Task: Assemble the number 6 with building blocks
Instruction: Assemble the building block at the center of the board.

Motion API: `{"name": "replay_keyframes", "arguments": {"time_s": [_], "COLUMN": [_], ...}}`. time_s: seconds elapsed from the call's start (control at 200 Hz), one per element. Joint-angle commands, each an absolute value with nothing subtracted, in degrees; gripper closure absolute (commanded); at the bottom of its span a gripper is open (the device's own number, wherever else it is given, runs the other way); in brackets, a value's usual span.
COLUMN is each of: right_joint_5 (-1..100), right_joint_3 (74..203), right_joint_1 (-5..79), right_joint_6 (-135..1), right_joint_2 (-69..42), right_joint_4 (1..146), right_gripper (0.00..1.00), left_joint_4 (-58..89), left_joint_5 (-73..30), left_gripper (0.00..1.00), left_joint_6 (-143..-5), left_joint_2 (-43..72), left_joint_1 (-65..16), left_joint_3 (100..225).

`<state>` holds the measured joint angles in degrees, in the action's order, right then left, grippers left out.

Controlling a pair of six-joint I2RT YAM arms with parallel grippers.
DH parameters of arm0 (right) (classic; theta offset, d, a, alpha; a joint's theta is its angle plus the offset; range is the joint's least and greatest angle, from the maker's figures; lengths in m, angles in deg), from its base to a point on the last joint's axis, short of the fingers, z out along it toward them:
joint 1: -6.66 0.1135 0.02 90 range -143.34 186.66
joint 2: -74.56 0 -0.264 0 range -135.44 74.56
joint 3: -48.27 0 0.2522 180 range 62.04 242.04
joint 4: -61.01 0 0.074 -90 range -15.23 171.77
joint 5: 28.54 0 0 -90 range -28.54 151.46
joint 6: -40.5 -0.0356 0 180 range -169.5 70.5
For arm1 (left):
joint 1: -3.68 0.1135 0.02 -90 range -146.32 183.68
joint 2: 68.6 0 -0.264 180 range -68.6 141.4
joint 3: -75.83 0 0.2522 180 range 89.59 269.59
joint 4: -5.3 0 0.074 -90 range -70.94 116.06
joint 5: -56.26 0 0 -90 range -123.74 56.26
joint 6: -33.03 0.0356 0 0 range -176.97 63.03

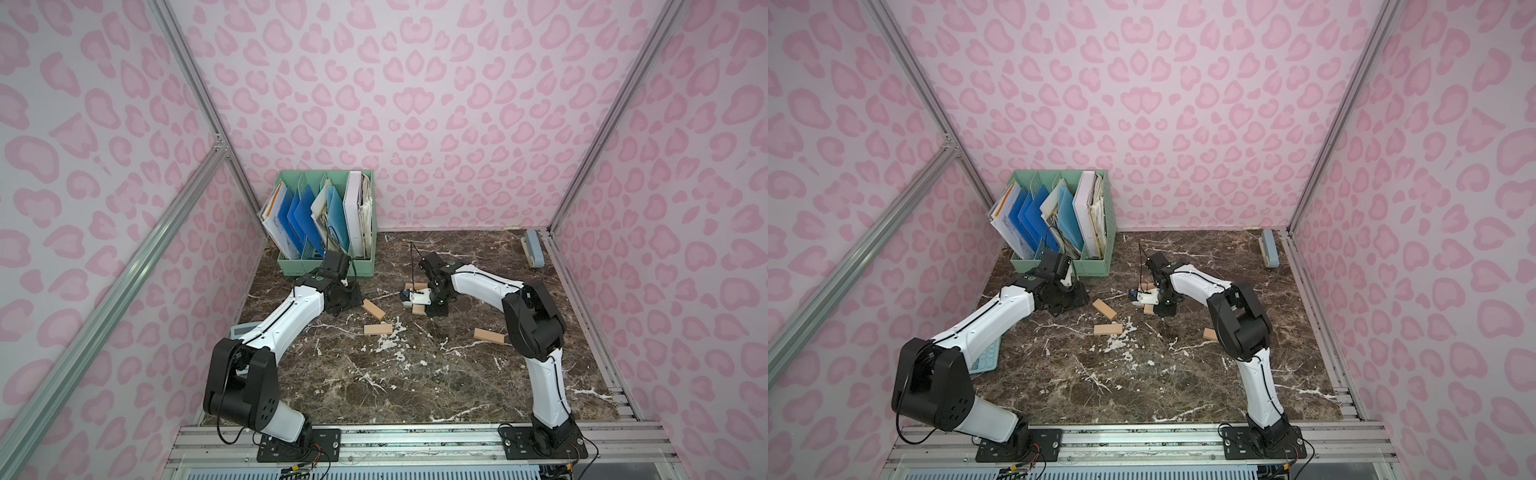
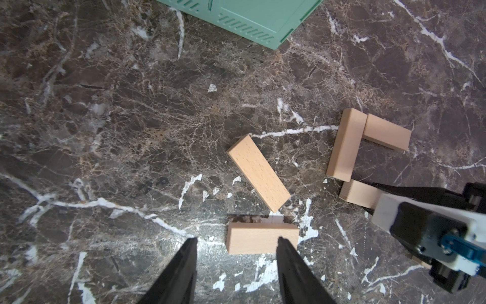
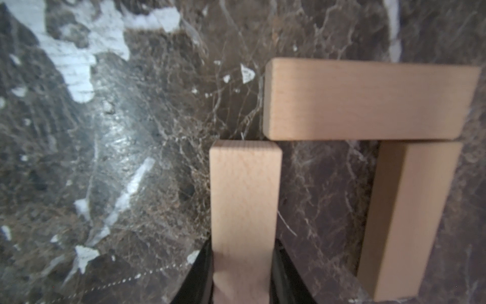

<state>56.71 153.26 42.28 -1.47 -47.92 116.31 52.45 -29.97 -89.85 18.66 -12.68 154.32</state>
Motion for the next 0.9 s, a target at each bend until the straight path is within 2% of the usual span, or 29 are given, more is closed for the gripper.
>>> {"name": "replay_keyframes", "arguments": {"time_s": [0.0, 0.33, 0.35, 0.36, 0.375, 0.385, 0.395, 0.695, 0.895], "right_joint_5": [56.1, 54.7, 54.6, 54.5, 54.4, 54.3, 54.3, 55.6, 57.9], "right_joint_3": [152.8, 153.0, 153.0, 153.0, 153.1, 153.1, 153.2, 152.3, 155.1], "right_joint_1": [42.4, 42.4, 42.4, 42.4, 42.3, 42.3, 42.3, 42.1, 40.5], "right_joint_6": [-1.8, -1.3, -1.3, -1.3, -1.3, -1.2, -1.2, -1.7, -4.1], "right_joint_2": [-47.8, -46.8, -46.8, -46.8, -46.8, -46.8, -46.8, -43.2, -34.3], "right_joint_4": [117.0, 117.4, 117.4, 117.5, 117.5, 117.6, 117.7, 116.3, 115.2], "right_gripper": [0.69, 0.58, 0.52, 0.4, 0.09, 0.02, 0.0, 0.01, 0.01], "left_joint_4": [52.0, 51.7, 51.7, 51.7, 51.7, 51.7, 51.7, 51.8, 52.0], "left_joint_5": [-29.7, -29.5, -29.5, -29.5, -29.5, -29.4, -29.5, -29.5, -29.6], "left_gripper": [0.47, 0.47, 0.47, 0.47, 0.47, 0.47, 0.47, 0.47, 0.47], "left_joint_6": [-90.0, -90.0, -90.0, -90.0, -90.0, -90.0, -90.0, -90.1, -90.4], "left_joint_2": [18.7, 18.6, 18.5, 18.4, 18.5, 18.4, 18.4, 18.1, 18.2], "left_joint_1": [-12.6, -12.6, -12.6, -12.6, -12.6, -12.6, -12.6, -12.6, -12.6], "left_joint_3": [154.0, 153.7, 153.6, 153.7, 153.7, 153.7, 153.7, 154.1, 155.7]}}
